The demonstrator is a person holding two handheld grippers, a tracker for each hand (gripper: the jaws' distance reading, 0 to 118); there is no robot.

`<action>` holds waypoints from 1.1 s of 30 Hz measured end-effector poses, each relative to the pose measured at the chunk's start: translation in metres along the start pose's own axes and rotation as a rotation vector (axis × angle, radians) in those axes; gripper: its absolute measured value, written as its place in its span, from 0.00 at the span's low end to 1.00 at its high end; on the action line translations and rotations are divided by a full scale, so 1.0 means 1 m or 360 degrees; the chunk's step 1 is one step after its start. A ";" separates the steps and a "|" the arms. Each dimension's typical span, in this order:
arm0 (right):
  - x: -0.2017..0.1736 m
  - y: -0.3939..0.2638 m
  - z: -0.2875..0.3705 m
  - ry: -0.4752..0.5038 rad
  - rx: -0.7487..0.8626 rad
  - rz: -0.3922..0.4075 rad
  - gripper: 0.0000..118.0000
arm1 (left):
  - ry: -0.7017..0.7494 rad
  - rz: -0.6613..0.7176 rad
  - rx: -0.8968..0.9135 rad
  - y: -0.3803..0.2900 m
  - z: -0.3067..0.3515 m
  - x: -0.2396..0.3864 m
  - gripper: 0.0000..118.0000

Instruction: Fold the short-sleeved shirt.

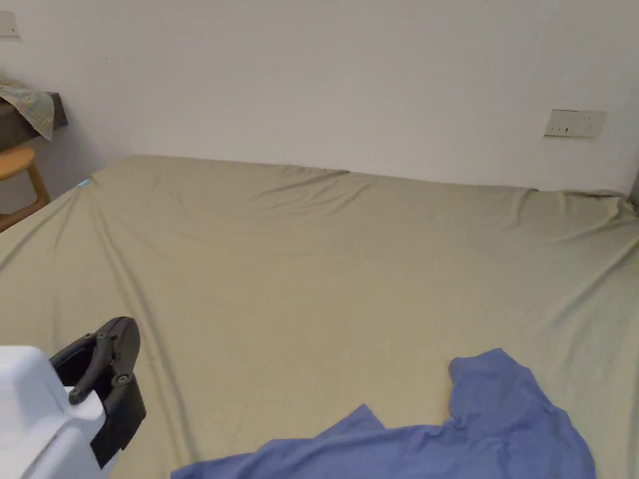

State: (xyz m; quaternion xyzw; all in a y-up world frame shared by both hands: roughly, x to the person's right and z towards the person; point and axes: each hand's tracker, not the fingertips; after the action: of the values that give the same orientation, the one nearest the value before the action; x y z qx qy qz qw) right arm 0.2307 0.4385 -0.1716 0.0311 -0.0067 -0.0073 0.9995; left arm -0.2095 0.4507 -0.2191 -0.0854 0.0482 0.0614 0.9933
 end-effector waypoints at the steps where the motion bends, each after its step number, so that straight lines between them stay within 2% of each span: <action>1: 0.000 -0.003 -0.003 0.0000 -0.0010 -0.0001 0.01 | -0.0013 0.0077 -0.0160 -0.003 -0.023 -0.008 0.18; 2: 0.000 -0.005 -0.005 0.0003 -0.0028 0.0004 0.01 | -0.0043 0.0163 -0.0383 -0.012 -0.052 -0.019 0.41; 3: 0.000 -0.006 -0.007 0.0009 -0.0057 0.0009 0.01 | -0.0069 0.0216 -0.0643 -0.026 -0.083 -0.029 0.41; 4: 0.000 -0.008 -0.009 0.0014 -0.0073 0.0009 0.01 | -0.0082 0.0268 -0.0799 -0.038 -0.104 -0.037 0.51; 6: 0.002 -0.015 -0.013 0.0021 -0.0116 0.0001 0.01 | -0.0037 0.0269 -0.1166 -0.089 -0.150 -0.049 0.89; 7: 0.003 -0.019 -0.015 0.0022 -0.0143 0.0000 0.01 | -0.0002 0.0221 -0.1272 -0.112 -0.165 -0.053 0.97; 8: 0.003 -0.022 -0.017 0.0015 -0.0166 0.0005 0.01 | 0.0046 0.0162 -0.1339 -0.133 -0.175 -0.056 0.93; 10: 0.005 -0.029 -0.022 -0.0008 -0.0239 0.0019 0.01 | 0.0159 0.0110 -0.1499 -0.170 -0.196 -0.062 0.73; 11: 0.007 -0.033 -0.025 -0.0020 -0.0271 0.0018 0.01 | 0.0179 0.0125 -0.1566 -0.186 -0.205 -0.065 0.69; 14: 0.011 -0.044 -0.035 -0.0037 -0.0360 0.0006 0.01 | 0.0190 0.0262 -0.1644 -0.214 -0.216 -0.071 0.66; 15: 0.012 -0.048 -0.039 -0.0047 -0.0393 0.0014 0.01 | 0.0210 0.0243 -0.1600 -0.213 -0.216 -0.069 0.65; 16: 0.012 -0.052 -0.042 -0.0050 -0.0421 0.0024 0.01 | 0.0218 0.0226 -0.1567 -0.208 -0.210 -0.066 0.58; 17: 0.013 -0.056 -0.047 -0.0045 -0.0455 0.0031 0.01 | 0.0198 0.0178 -0.1517 -0.202 -0.207 -0.064 0.40; 18: 0.014 -0.060 -0.053 -0.0033 -0.0488 0.0022 0.02 | 0.0127 0.0162 -0.1452 -0.197 -0.205 -0.063 0.16; 19: 0.015 -0.064 -0.060 -0.0016 -0.0524 0.0006 0.10 | 0.0073 0.0192 -0.1419 -0.193 -0.204 -0.063 0.01; 21: 0.020 -0.073 -0.085 0.0027 -0.0608 -0.0011 0.51 | 0.0044 0.0296 -0.1376 -0.178 -0.193 -0.056 0.01; 23: 0.030 -0.087 -0.126 0.0092 -0.0748 -0.0034 0.96 | -0.0008 0.0267 -0.1285 -0.165 -0.183 -0.051 0.01; 24: 0.035 -0.097 -0.153 0.0106 -0.0835 -0.0049 1.00 | -0.0029 0.0263 -0.1238 -0.158 -0.177 -0.049 0.01; 26: 0.047 -0.122 -0.204 0.0153 -0.0934 -0.0074 1.00 | -0.0060 0.0272 -0.1184 -0.146 -0.169 -0.047 0.01; 30: 0.067 -0.187 -0.316 0.0024 -0.1281 0.0047 0.99 | -0.0081 0.0263 -0.1120 -0.133 -0.158 -0.042 0.01; 33: 0.074 -0.227 -0.374 0.0000 -0.1450 0.0036 0.94 | -0.0090 0.0234 -0.1118 -0.136 -0.158 -0.038 0.01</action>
State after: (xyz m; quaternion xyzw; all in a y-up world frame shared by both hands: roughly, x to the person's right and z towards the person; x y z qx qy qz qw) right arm 0.3070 0.2341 -0.5580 -0.4119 -0.0033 0.0013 0.9112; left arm -0.2429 0.2860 -0.3474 -0.4163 0.0025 0.1477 0.8971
